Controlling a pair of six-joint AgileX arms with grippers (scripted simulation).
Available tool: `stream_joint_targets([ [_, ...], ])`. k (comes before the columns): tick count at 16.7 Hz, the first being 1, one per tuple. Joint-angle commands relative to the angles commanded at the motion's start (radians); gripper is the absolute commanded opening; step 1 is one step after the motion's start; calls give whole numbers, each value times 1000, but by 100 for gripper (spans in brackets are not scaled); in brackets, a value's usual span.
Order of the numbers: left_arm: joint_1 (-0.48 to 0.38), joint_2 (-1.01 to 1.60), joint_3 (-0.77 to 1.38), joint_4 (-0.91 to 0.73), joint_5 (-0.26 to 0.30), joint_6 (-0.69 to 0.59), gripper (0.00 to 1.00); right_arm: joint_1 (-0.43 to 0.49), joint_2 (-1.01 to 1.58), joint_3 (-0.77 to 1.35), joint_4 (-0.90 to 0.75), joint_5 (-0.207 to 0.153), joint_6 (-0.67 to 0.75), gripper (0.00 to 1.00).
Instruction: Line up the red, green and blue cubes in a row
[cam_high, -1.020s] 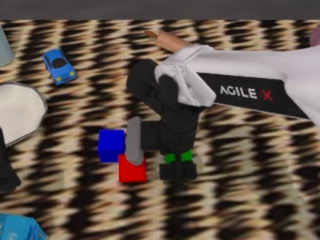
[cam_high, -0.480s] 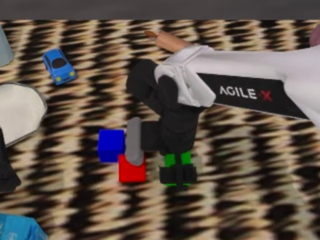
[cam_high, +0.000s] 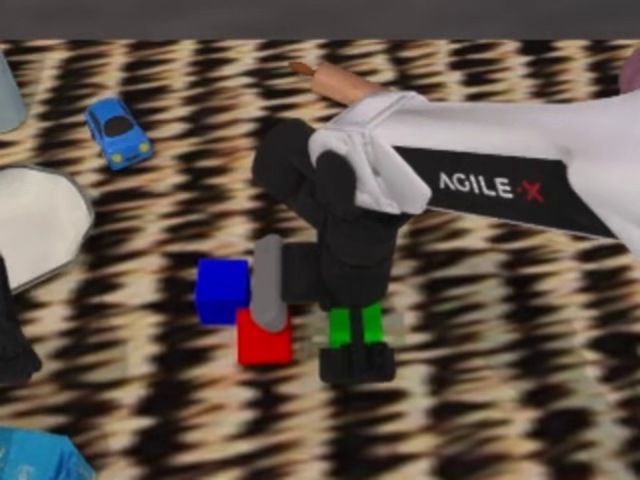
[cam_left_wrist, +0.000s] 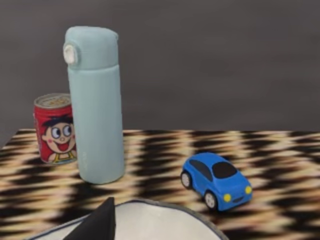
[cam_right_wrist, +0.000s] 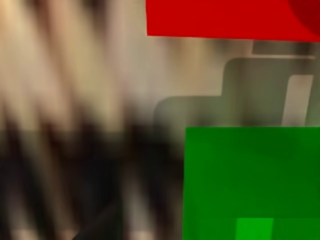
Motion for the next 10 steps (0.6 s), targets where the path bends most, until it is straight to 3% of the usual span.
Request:
stream_joint_targets([
  [4,0,0,0,0,0,0,100,1,-4,16,-18,0,-2,100],
  [10,0,0,0,0,0,0,100,5,-49,160,-211,0,-4,100],
])
